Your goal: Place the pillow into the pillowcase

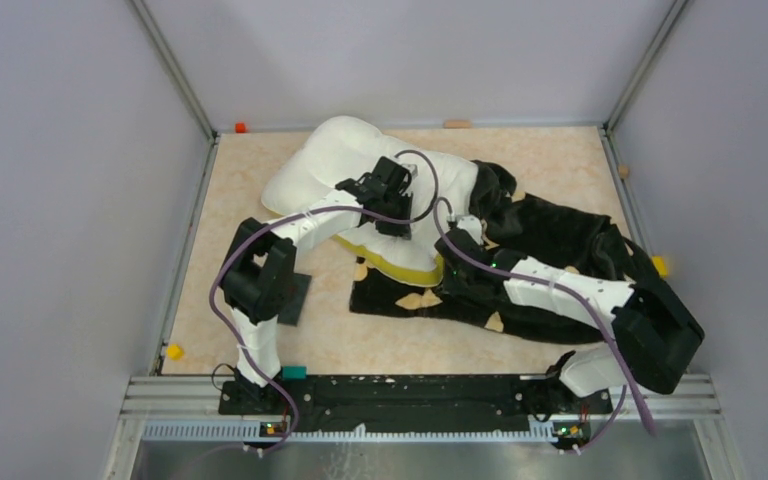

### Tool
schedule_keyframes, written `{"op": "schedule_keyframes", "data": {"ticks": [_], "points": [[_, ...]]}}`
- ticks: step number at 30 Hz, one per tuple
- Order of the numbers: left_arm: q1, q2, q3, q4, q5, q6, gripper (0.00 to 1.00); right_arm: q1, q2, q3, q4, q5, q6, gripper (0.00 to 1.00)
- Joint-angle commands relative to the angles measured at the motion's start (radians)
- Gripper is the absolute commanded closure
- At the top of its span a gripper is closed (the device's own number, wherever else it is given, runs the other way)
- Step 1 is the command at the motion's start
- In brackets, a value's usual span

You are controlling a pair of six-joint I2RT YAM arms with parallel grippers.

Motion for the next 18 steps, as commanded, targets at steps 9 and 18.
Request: {"op": "schedule_keyframes", "data": {"ticks": [9,18], "points": [[-0.066,0.016,0.154,-0.09,-0.031,0.043,1.0,0.07,-0.261,0.082,0.115,-0.001,-0.07,1.0],[-0.103,0.069,0.121,-0.038,0.045,0.001,1.0,0.071,-0.187,0.054,0.033,-0.043,-0.099,0.6]]}}
